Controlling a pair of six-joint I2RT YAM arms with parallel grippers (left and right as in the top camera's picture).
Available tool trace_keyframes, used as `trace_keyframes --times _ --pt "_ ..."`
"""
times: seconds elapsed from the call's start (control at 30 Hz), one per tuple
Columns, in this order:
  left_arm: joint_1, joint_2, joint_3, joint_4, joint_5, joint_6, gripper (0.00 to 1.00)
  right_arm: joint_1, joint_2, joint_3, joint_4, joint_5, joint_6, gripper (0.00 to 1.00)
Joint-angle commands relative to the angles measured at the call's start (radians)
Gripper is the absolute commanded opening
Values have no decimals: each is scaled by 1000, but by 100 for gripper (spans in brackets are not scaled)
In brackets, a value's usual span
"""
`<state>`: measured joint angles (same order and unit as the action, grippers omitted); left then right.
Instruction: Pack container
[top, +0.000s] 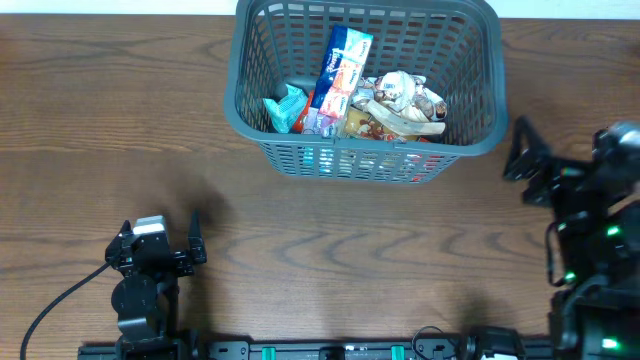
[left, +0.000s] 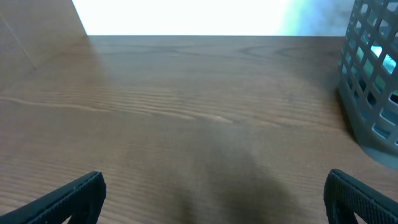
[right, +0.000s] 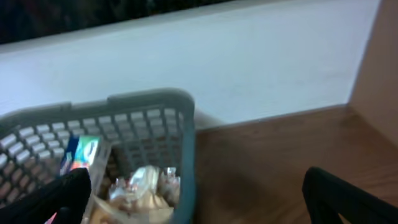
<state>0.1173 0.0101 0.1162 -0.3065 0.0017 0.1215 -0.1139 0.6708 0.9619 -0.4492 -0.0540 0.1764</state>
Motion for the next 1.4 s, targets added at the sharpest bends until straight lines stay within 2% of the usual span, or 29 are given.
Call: trace_keyframes --times 0.0,0.27,0.4,0.57,0.9,1.17,1.37 --pt "6 -6 -16 -24 21 9 99 11 -100 -152 55 -32 10 99" --pt "6 -6 -16 -24 21 9 99 12 -380 -523 332 -33 -11 99" --pt "6 -6 -16 -24 21 9 99 45 -480 -631 378 -33 -99 99" --pt "6 -6 -16 -24 21 9 99 79 -507 -688 378 -32 -175 99" --pt "6 -6 -16 -24 21 9 99 83 -553 -785 378 -33 -165 99" --pt "6 -6 -16 -24 21 9 98 83 -653 -868 378 -33 -124 99" --pt "6 -6 -16 -24 21 9 99 83 -666 -909 379 -32 -66 99"
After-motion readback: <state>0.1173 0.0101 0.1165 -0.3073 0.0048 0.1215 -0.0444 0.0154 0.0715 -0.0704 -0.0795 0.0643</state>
